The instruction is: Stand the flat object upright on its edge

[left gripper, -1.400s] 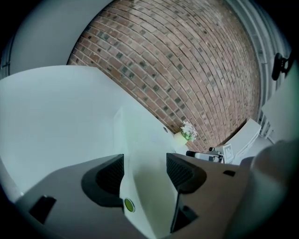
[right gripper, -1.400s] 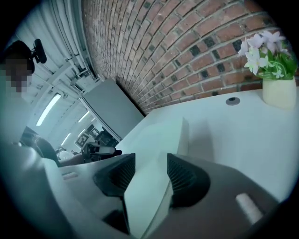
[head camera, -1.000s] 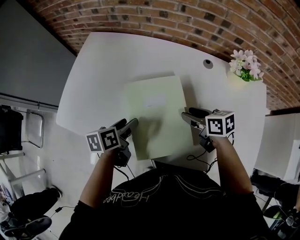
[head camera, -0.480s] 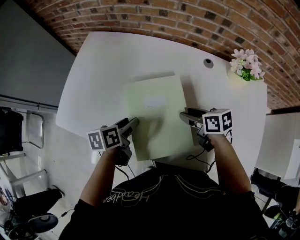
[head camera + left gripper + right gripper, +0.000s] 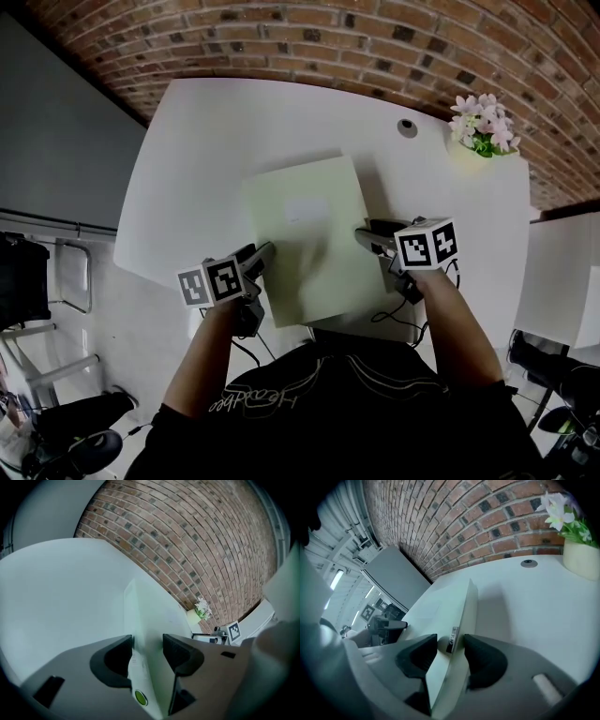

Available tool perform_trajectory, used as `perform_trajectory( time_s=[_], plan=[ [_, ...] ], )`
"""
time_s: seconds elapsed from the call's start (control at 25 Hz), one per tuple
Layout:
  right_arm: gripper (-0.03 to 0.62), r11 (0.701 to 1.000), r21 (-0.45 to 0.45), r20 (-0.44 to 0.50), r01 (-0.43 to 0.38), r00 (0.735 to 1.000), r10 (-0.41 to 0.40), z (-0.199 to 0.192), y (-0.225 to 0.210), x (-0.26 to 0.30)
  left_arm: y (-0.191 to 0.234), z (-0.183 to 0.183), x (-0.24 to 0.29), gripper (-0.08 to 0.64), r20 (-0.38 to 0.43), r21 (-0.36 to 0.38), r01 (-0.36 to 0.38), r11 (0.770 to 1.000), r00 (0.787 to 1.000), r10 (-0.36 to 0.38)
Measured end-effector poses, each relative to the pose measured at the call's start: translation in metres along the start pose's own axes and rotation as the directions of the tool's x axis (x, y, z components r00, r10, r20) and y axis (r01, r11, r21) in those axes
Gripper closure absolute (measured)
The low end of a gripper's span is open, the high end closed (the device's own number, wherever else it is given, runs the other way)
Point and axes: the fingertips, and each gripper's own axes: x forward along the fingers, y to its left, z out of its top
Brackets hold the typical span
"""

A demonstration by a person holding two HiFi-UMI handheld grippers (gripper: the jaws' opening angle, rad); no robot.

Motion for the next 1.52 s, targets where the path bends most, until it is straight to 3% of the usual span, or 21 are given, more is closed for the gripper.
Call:
perform_trajectory(
  time_s=[0.48, 1.2, 1.52],
  plan=[
    [0.408, 0.997, -0.064, 0.061, 0.05, 0.997, -0.046, -0.002, 0.012, -0.016, -0.01, -0.003, -0.011, 0.353, 0.007, 0.028, -0.003, 1.0, 1.0, 0.003],
    [0.411, 0.974, -0.19, 0.196, 0.119, 0.977, -0.081, -0.001, 0.046, -0.06, -0.05, 0.002, -0.049, 0.354, 0.082, 0.216, -0.004, 0.976, 0.997, -0.014],
    [0.416, 0.954, -0.245, 0.265, 0.17, 0.959, -0.103, 0.005, 0.057, -0.08, -0.069, 0.009, -0.062, 0.354, 0.129, 0.321, -0.016, 0.947, 0.991, -0.027]
  ],
)
